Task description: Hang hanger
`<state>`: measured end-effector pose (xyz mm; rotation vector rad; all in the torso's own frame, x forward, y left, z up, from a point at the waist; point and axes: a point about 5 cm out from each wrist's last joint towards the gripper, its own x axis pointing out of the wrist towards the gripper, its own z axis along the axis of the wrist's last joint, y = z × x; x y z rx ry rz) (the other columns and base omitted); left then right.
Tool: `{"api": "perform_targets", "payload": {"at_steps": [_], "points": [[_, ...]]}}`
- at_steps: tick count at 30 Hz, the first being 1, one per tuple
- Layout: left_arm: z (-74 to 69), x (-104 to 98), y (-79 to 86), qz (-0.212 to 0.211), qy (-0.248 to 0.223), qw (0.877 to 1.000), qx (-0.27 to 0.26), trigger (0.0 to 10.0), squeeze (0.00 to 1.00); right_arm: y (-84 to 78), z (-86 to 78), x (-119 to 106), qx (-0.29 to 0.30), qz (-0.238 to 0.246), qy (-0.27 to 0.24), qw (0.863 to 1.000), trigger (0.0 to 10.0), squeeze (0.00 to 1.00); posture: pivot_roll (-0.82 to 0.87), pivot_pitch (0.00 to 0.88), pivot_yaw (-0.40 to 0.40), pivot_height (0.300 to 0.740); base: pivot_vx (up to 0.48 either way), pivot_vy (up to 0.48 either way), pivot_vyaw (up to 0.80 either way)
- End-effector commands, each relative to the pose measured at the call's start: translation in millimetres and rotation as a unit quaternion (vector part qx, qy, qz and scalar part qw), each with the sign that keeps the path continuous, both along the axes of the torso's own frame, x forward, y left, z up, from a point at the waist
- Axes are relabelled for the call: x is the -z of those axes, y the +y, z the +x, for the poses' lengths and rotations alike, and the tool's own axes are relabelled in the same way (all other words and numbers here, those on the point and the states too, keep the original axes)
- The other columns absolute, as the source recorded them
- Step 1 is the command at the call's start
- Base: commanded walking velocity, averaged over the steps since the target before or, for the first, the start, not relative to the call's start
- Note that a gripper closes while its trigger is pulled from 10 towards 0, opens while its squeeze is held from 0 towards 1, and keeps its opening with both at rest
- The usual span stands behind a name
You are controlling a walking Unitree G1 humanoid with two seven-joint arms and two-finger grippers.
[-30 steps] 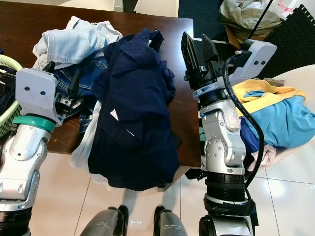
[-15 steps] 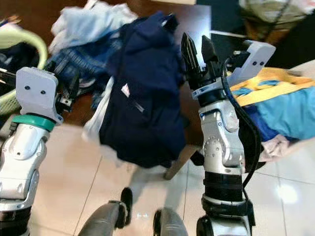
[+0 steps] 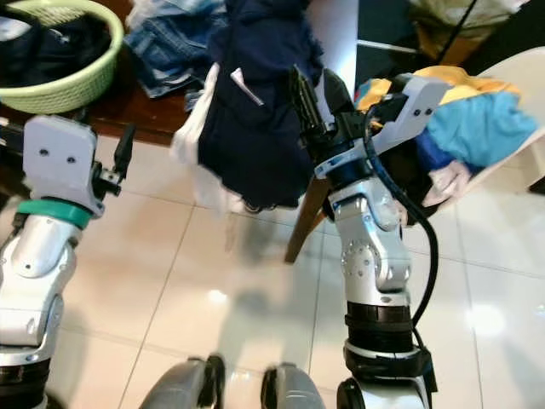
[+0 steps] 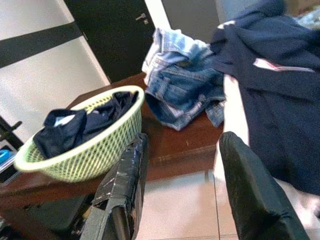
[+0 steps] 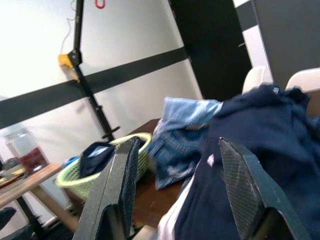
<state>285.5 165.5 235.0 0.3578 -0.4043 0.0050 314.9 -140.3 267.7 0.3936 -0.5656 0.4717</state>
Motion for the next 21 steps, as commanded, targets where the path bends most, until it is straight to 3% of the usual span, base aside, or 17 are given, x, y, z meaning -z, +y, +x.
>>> {"api": "perform_targets", "payload": {"at_steps": [1,8,21], "points": [[-0.2,2.1,-1.6,0.004,0.005,1.0,0.004,10.0,0.0,-3.3,-1.6,2.4,0.006,-0.011,-0.001,1.0,10.0,0.0,0.06,0.113,0.062,0.74,-0.476,0.0,0.0],[-0.1,2.1,-1.8,0.004,0.005,1.0,0.005,10.0,0.0,-2.7,-1.9,2.3,0.002,-0.014,-0.001,1.0,10.0,0.0,0.06,0.113,0.062,0.74,-0.461,0.0,0.14],[3.3,8.7,-5.5,0.002,0.036,0.999,0.007,10.0,0.0,-2.8,-1.5,2.3,-0.007,-0.013,-0.001,1.0,10.0,0.0,0.06,0.109,0.065,0.74,0.0,0.0,0.79]]}}
